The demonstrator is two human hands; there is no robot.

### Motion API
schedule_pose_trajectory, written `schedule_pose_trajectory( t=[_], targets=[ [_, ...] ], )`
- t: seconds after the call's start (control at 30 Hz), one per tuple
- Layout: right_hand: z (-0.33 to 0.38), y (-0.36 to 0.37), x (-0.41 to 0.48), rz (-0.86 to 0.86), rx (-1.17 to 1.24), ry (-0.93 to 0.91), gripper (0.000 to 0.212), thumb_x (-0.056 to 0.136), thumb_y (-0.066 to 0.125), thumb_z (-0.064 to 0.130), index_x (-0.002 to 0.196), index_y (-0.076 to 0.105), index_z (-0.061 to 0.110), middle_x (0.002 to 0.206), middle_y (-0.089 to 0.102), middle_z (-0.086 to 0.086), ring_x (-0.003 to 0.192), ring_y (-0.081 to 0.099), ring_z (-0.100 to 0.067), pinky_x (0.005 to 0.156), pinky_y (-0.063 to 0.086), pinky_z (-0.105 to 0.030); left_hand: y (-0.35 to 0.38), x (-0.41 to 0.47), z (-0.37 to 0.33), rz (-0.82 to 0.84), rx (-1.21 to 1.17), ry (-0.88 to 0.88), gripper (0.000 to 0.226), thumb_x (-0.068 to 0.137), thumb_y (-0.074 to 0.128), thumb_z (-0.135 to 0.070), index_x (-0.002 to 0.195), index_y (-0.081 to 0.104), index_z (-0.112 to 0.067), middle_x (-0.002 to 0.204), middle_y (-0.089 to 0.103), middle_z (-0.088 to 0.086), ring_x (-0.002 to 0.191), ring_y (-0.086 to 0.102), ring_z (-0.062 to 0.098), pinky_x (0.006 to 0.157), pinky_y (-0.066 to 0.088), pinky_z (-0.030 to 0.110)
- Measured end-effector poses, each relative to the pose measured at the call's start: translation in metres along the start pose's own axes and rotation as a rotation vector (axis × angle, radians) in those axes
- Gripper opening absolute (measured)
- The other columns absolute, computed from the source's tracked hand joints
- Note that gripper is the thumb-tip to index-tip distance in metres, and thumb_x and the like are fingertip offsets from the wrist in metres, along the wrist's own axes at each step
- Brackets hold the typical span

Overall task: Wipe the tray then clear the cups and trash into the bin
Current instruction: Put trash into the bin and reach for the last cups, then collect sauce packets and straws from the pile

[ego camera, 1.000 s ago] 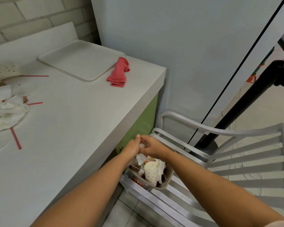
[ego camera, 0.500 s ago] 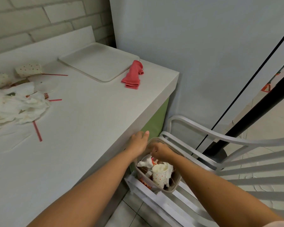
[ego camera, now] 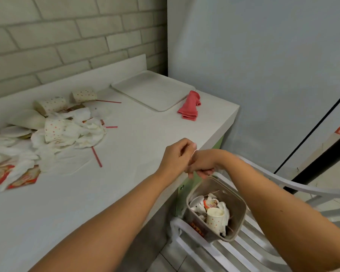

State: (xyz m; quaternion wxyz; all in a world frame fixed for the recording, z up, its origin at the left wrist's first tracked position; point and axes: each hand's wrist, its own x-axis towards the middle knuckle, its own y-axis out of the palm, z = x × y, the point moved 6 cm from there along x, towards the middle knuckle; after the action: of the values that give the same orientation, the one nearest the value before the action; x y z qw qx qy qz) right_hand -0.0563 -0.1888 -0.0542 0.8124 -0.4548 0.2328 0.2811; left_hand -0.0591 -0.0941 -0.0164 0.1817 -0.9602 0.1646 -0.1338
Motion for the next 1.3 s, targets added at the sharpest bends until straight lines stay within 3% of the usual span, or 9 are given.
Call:
schedule_pose_trajectory(
  t=[0.2, 0.47, 0.7, 0.8, 0.87, 0.97, 1.03, 1.13, 1.3],
  targets=[
    [0.089, 0.001, 0.013, -0.127, -0.011, -0.142, 0.032, 0.092, 0.053, 0.033, 0.068, 0.064, 0.014, 0.048, 0.042, 0.000, 0.041, 0.028, -0.014, 0.048, 0.028, -0.023, -0.091, -0.018, 0.028, -0.160, 0.107, -0.063, 0.025, 0.095, 0.049, -0.023, 0.088, 0.060, -0.001, 0.082, 0.062, 0.016, 0.067, 0.049, 0.012, 0.059, 0.039, 0.013],
    [0.208, 0.040, 0.052, -0.171, -0.017, -0.287, 0.021, 0.091, 0.055, 0.024, 0.076, 0.061, 0.011, 0.058, 0.048, 0.000, 0.050, 0.036, -0.014, 0.047, 0.029, -0.019, -0.224, -0.069, 0.082, -0.388, 0.275, -0.171, 0.022, 0.095, 0.048, -0.021, 0.079, 0.054, -0.008, 0.066, 0.051, -0.002, 0.062, 0.045, 0.012, 0.060, 0.037, 0.022],
    [0.291, 0.078, 0.081, -0.177, -0.033, -0.386, 0.010, 0.089, 0.057, 0.017, 0.083, 0.062, 0.010, 0.063, 0.053, 0.002, 0.055, 0.045, -0.011, 0.050, 0.036, -0.018, -0.318, -0.120, 0.119, -0.501, 0.431, -0.235, 0.016, 0.095, 0.049, -0.018, 0.080, 0.052, -0.012, 0.081, 0.052, 0.001, 0.073, 0.047, 0.015, 0.062, 0.034, 0.020],
    [0.327, 0.093, 0.089, -0.209, -0.088, -0.463, 0.009, 0.087, 0.056, 0.013, 0.081, 0.062, 0.012, 0.072, 0.056, 0.005, 0.061, 0.049, -0.005, 0.053, 0.039, -0.010, -0.355, -0.139, 0.131, -0.540, 0.474, -0.263, 0.012, 0.094, 0.050, -0.016, 0.087, 0.058, -0.009, 0.089, 0.049, 0.000, 0.077, 0.047, 0.013, 0.063, 0.032, 0.019],
    [0.350, 0.104, 0.093, -0.217, -0.126, -0.501, 0.011, 0.088, 0.055, 0.010, 0.085, 0.066, 0.008, 0.082, 0.058, 0.002, 0.061, 0.048, -0.002, 0.049, 0.038, -0.003, -0.381, -0.152, 0.141, -0.560, 0.501, -0.282, 0.012, 0.093, 0.052, -0.015, 0.093, 0.061, -0.007, 0.095, 0.047, 0.001, 0.083, 0.049, 0.015, 0.071, 0.035, 0.018],
    [0.379, 0.119, 0.099, -0.231, -0.190, -0.544, 0.019, 0.089, 0.053, 0.011, 0.096, 0.068, 0.002, 0.086, 0.056, 0.000, 0.067, 0.047, -0.008, 0.055, 0.035, -0.010, -0.421, -0.170, 0.160, -0.564, 0.593, -0.349, 0.014, 0.093, 0.052, -0.010, 0.099, 0.062, -0.004, 0.109, 0.048, 0.011, 0.101, 0.050, 0.023, 0.086, 0.043, 0.028],
    [0.397, 0.129, 0.104, -0.244, -0.226, -0.561, 0.020, 0.090, 0.053, 0.015, 0.098, 0.068, 0.004, 0.082, 0.053, 0.003, 0.076, 0.047, -0.012, 0.058, 0.033, -0.012, -0.449, -0.184, 0.172, -0.557, 0.671, -0.411, 0.023, 0.090, 0.048, 0.002, 0.106, 0.062, -0.004, 0.119, 0.047, 0.014, 0.113, 0.047, 0.026, 0.094, 0.040, 0.029],
    [0.421, 0.144, 0.113, -0.234, -0.250, -0.604, 0.018, 0.089, 0.055, 0.016, 0.094, 0.069, 0.006, 0.085, 0.055, 0.004, 0.076, 0.048, -0.010, 0.057, 0.034, -0.010, -0.493, -0.206, 0.185, -0.587, 0.736, -0.516, 0.040, 0.084, 0.044, 0.015, 0.115, 0.061, -0.004, 0.126, 0.045, 0.016, 0.117, 0.046, 0.029, 0.098, 0.040, 0.032],
    [0.454, 0.161, 0.129, -0.252, -0.303, -0.626, 0.021, 0.088, 0.052, 0.013, 0.096, 0.069, 0.004, 0.074, 0.052, 0.008, 0.078, 0.047, -0.010, 0.056, 0.032, -0.014, -0.546, -0.225, 0.201, -0.610, 0.793, -0.592, 0.040, 0.086, 0.044, 0.014, 0.119, 0.058, -0.002, 0.130, 0.045, 0.014, 0.121, 0.041, 0.029, 0.100, 0.037, 0.030]
  ],
)
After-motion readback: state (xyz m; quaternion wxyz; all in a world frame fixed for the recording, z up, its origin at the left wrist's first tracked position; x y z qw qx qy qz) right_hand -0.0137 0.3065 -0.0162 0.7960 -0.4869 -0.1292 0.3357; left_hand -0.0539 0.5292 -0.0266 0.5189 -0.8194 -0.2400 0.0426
